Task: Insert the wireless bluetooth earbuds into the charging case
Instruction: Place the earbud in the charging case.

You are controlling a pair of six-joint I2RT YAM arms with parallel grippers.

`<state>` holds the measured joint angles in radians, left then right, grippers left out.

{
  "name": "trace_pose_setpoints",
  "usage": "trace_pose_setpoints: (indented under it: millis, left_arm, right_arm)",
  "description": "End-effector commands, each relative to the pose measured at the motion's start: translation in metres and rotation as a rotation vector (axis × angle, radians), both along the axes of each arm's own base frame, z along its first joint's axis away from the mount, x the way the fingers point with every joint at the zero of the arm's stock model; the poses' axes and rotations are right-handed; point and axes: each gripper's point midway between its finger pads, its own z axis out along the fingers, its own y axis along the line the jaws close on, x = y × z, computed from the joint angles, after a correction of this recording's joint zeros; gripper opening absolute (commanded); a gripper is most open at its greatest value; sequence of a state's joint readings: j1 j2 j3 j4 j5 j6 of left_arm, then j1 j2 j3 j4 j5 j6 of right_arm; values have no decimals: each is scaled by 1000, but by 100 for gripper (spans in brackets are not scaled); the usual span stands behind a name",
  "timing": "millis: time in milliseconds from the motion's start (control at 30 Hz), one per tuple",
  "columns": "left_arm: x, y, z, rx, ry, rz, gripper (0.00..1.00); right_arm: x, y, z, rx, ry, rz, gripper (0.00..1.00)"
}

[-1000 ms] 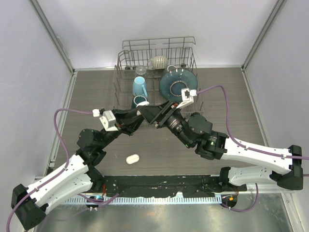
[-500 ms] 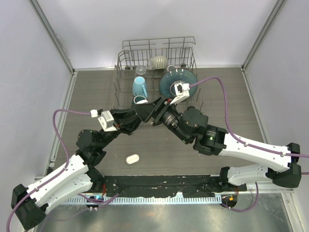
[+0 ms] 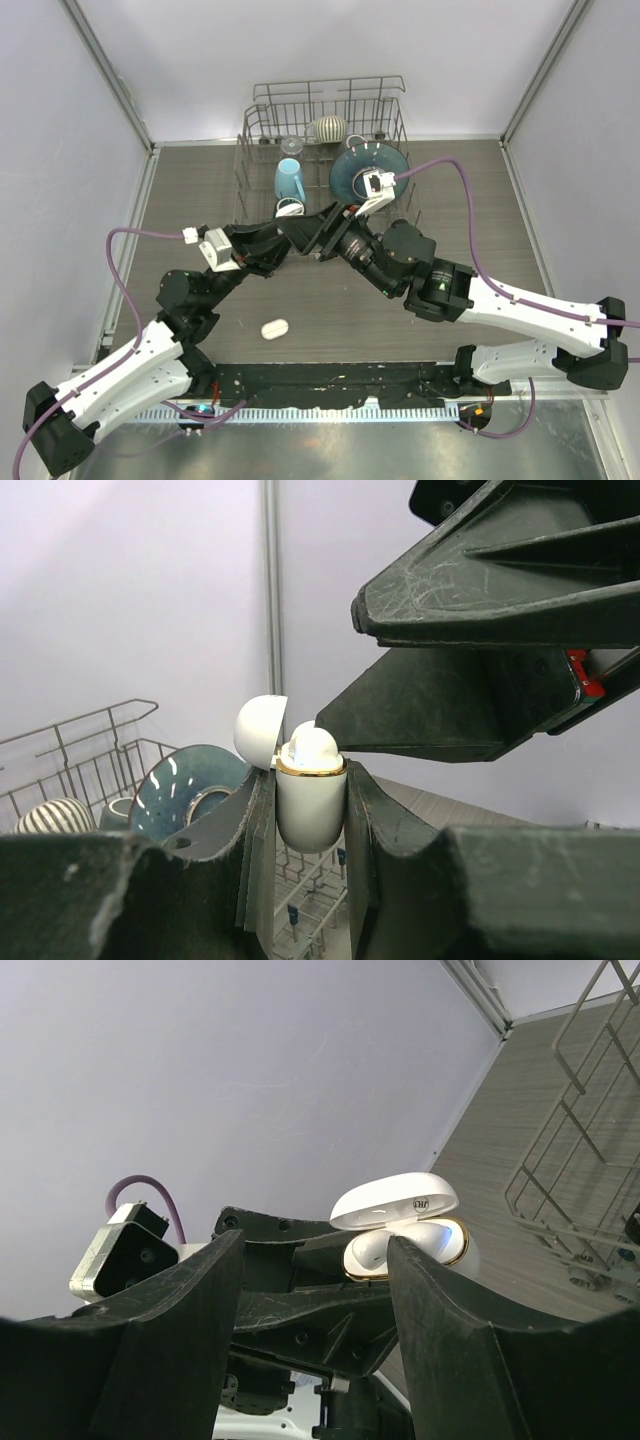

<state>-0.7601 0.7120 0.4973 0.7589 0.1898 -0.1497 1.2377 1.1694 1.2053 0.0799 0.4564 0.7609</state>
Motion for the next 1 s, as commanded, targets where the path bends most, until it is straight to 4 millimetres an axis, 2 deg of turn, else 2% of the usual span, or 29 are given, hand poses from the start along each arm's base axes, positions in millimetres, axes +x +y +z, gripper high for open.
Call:
trace_pose_setpoints:
  millis: [0, 167, 267, 333, 400, 433, 500, 533, 567, 600, 633, 667, 700, 733, 767, 800, 867, 900, 967]
  left_arm:
    - [-11, 12, 35, -101, -95, 4, 0]
    - [-12, 10, 33, -96, -93, -4, 0]
    - [-12, 10, 29, -85, -85, -4, 0]
    - [-10, 9, 23, -68, -71, 2, 0]
    - [-10, 6, 18, -50, -65, -7, 0]
    - [-11, 6, 17, -46, -65, -9, 0]
    - [-14, 2, 13, -27, -69, -35, 0]
    - [-16, 0, 12, -21, -71, -49, 0]
    - [-20, -2, 13, -15, -84, -70, 0]
    - [-23, -4, 14, -6, -93, -89, 0]
    - [-32, -9, 13, 18, -115, -139, 0]
    - [-35, -12, 15, 26, -126, -161, 0]
    - [-39, -15, 16, 32, -134, -186, 0]
    - [-49, -20, 15, 58, -162, -244, 0]
    - [-53, -22, 19, 63, -167, -270, 0]
    - [-55, -23, 20, 69, -171, -286, 0]
    - [-61, -24, 24, 75, -186, -310, 0]
    - [-61, -24, 25, 74, -188, -306, 0]
    - [-60, -24, 26, 82, -191, -299, 0]
  right_arm:
    - [-3, -9, 14, 6, -35, -2, 64]
    - [-6, -13, 27, 10, -76, 6, 65]
    - [-17, -14, 48, 46, -149, 63, 65]
    - [-22, -22, 64, 71, -190, 71, 65]
    - [-22, -29, 71, 71, -204, 55, 65]
    - [-18, -35, 72, 40, -206, 27, 63]
    - [-5, -46, 76, 12, -194, -61, 47]
    - [-1, -48, 63, -54, -169, -86, 45]
    - [4, -49, 60, -92, -170, -106, 43]
    - [9, -55, 70, -98, -170, -142, 40]
    - [14, -49, 55, -164, -152, -148, 39]
    - [17, -48, 54, -187, -147, -154, 37]
    - [19, -51, 63, -181, -144, -163, 35]
    - [27, -42, 45, -249, -120, -154, 34]
    - [31, -39, 41, -269, -112, -137, 32]
    - [34, -35, 47, -257, -98, -117, 29]
    - [45, -27, 26, -332, -53, -64, 28]
    - [45, -26, 27, -333, -41, -52, 27]
    - [45, -23, 13, -375, -16, -20, 25]
